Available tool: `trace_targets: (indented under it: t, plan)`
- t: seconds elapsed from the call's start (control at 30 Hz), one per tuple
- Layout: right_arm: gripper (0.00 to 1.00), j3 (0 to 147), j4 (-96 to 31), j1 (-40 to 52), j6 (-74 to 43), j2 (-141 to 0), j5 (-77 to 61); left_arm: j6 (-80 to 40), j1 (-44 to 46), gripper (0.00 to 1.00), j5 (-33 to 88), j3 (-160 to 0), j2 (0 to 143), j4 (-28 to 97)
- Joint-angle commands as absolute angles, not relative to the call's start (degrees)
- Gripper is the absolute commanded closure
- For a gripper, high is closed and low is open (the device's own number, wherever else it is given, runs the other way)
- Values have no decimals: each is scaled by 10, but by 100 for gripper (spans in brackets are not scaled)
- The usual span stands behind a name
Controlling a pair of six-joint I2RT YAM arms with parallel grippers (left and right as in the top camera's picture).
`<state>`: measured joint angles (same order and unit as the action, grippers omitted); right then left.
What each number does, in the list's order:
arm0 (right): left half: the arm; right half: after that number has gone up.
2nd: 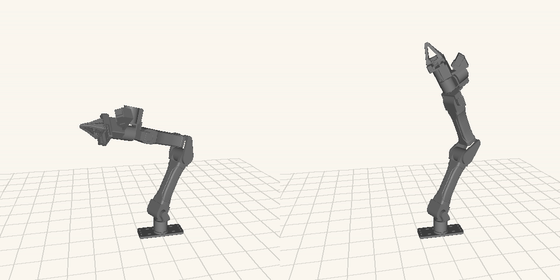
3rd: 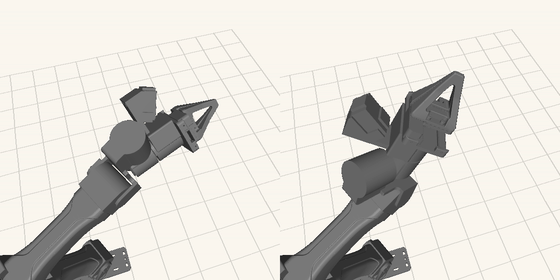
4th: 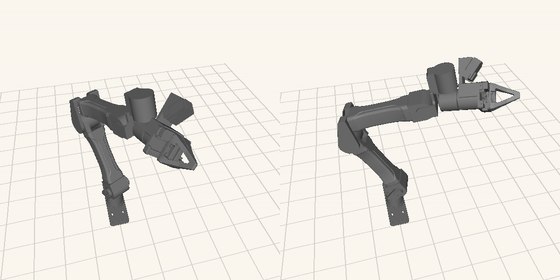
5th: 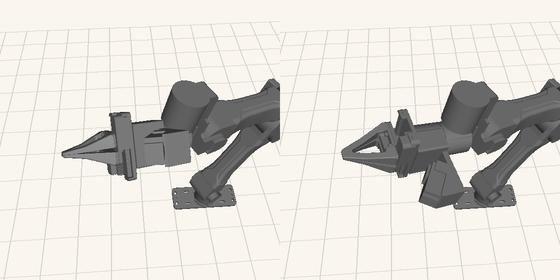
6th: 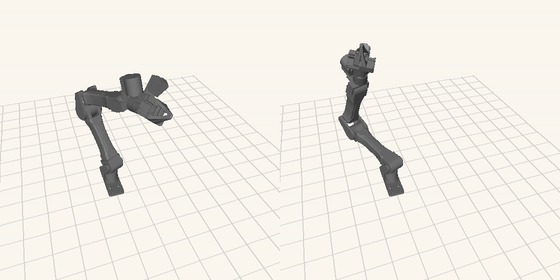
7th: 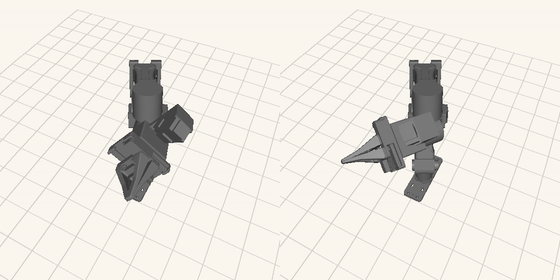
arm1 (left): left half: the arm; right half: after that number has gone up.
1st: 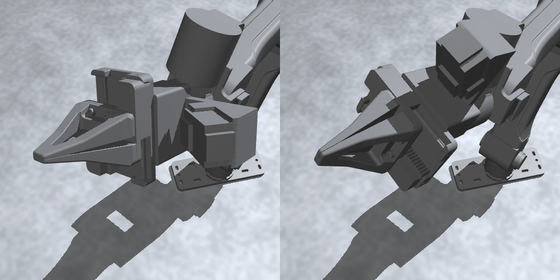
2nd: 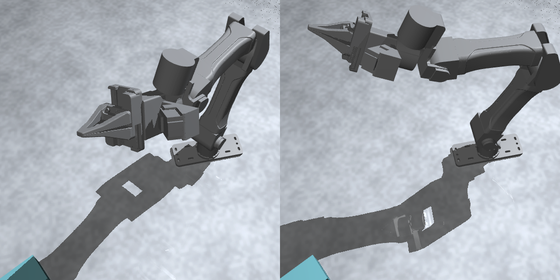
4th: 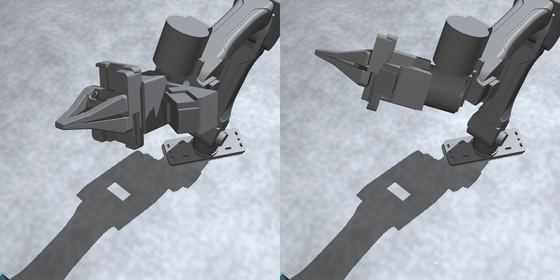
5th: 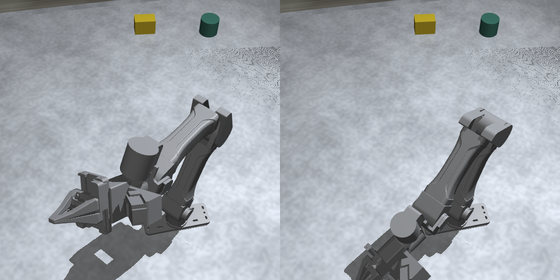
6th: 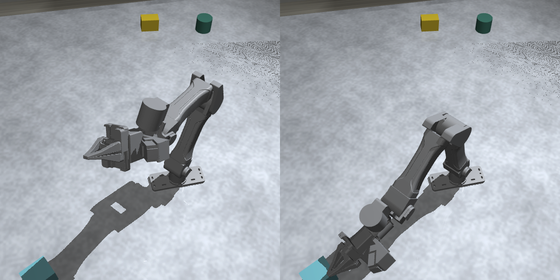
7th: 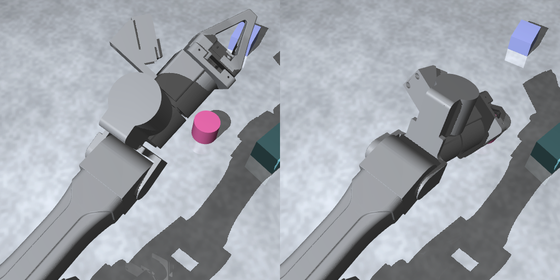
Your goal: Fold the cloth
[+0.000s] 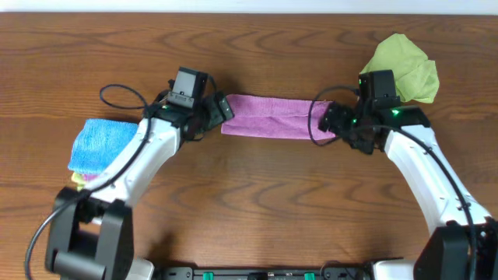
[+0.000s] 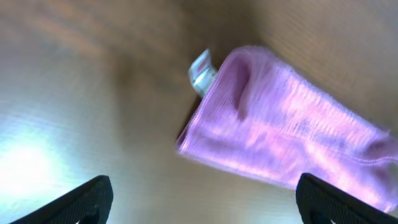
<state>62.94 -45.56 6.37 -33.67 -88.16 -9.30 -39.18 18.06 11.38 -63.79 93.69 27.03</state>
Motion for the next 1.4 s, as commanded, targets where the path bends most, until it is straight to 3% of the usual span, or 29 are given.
trace_targets:
  t: [0.0, 0.17, 0.63, 1.17, 1.27, 1.37]
  plan:
    - [10, 629, -477, 48, -307, -875, -94, -362, 179, 5, 103, -648, 907, 319]
    - [10, 571, -444, 27, -298, -875, -108, -359, 179, 5, 102, -648, 869, 387]
    - [9, 415, -138, 25, -317, -875, -165, -253, 180, 5, 183, -648, 801, 440]
    - [14, 415, -33, 29, -403, -948, -163, -209, 179, 5, 190, -648, 801, 401]
    - [15, 415, -20, 35, -415, -949, -158, -209, 179, 5, 190, -648, 801, 389]
    - [27, 415, -7, 47, -429, -949, -143, -210, 179, 5, 191, -648, 801, 374]
